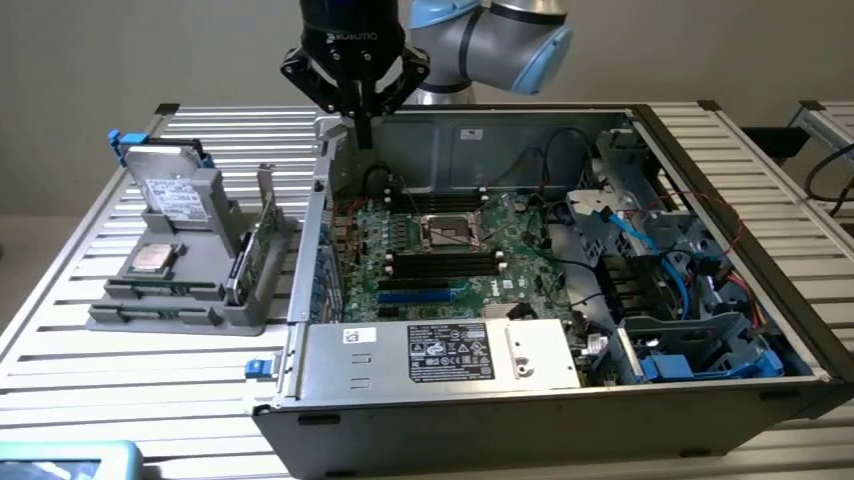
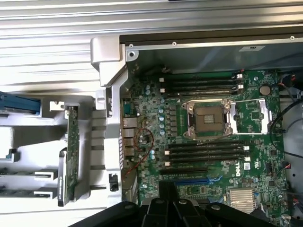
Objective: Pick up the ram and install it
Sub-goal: 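Reach for the ram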
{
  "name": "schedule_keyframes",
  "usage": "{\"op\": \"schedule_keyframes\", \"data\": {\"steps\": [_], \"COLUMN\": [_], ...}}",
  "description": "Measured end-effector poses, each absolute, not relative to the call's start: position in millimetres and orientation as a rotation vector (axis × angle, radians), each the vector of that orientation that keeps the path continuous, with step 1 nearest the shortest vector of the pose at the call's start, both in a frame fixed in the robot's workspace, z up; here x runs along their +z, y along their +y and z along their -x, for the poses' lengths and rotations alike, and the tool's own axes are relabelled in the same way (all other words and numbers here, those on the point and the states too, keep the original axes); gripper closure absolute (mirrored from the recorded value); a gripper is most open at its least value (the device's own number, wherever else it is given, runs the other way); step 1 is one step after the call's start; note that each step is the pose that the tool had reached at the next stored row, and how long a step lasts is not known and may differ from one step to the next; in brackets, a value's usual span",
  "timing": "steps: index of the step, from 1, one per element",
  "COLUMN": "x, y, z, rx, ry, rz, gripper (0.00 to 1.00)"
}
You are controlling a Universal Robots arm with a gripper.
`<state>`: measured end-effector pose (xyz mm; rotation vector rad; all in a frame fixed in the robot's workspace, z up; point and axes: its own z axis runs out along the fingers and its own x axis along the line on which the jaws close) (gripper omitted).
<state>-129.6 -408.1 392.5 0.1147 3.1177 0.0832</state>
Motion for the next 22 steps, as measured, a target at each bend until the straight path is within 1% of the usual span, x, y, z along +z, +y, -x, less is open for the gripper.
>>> {"op": "schedule_keyframes", "data": {"steps": [12,22], "x": [392.5,388.3], "y": [-412.4,-429.7], "z": [175.0,210.0], "rx": [0.105,0.105], "ry": [3.116,3.114], "rz": [-0.115,-0.115], "gripper": [0.89,0.89]}}
